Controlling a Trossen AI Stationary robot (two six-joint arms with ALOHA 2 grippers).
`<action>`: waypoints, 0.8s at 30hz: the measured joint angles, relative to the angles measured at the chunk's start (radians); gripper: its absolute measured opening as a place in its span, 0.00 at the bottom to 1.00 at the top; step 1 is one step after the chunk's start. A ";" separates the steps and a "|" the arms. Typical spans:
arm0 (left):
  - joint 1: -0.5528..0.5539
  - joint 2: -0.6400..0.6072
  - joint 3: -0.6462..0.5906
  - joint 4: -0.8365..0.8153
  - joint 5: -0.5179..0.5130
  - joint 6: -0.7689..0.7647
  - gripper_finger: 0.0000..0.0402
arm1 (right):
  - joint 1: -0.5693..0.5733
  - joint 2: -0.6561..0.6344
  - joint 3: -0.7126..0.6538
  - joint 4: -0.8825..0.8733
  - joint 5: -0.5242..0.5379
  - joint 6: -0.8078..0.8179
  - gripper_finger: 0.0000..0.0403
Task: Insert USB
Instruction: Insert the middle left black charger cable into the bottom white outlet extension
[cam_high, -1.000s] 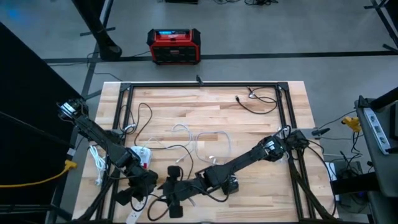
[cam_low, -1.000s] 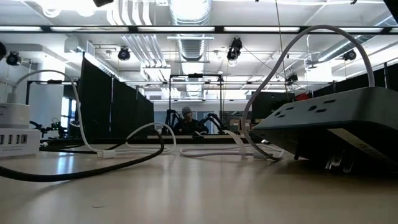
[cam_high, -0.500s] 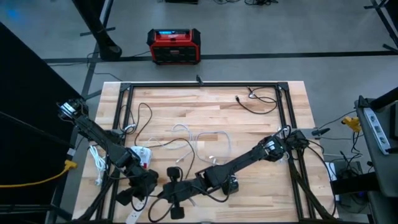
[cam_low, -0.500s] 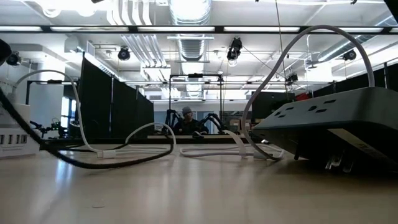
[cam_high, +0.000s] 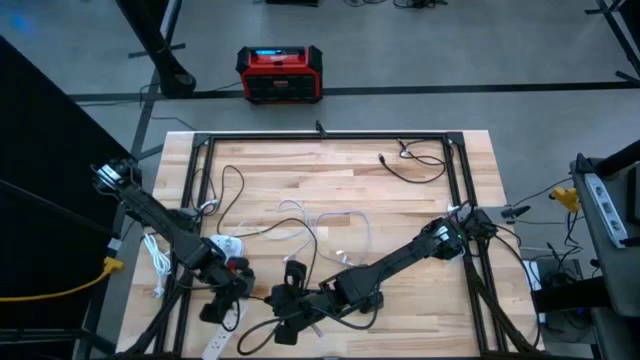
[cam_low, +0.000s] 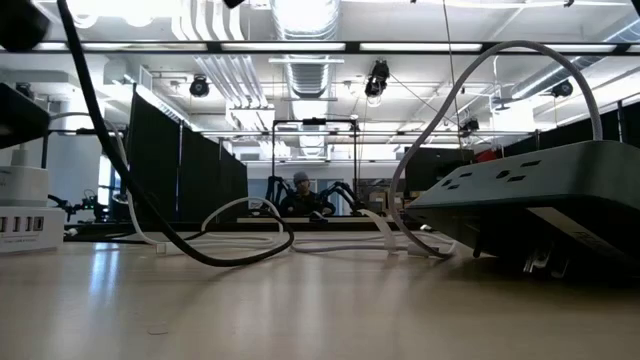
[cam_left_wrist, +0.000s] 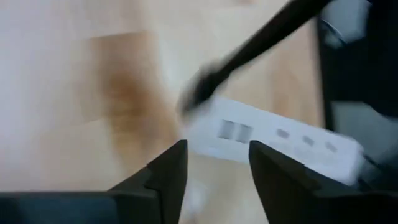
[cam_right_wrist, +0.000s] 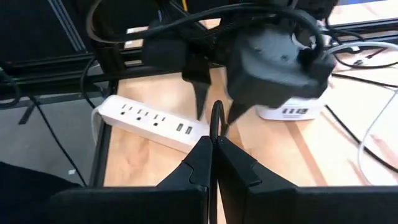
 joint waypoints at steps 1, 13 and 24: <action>-0.005 -0.008 0.000 -0.013 -0.049 -0.034 0.43 | 0.001 -0.002 0.000 -0.001 0.006 0.002 0.00; -0.250 -0.086 0.000 -0.030 -0.626 -0.454 0.52 | 0.000 -0.010 0.000 -0.061 0.068 0.010 0.00; -0.285 0.078 0.001 0.075 -0.835 -0.616 0.47 | -0.003 -0.010 0.000 -0.062 0.090 -0.027 0.00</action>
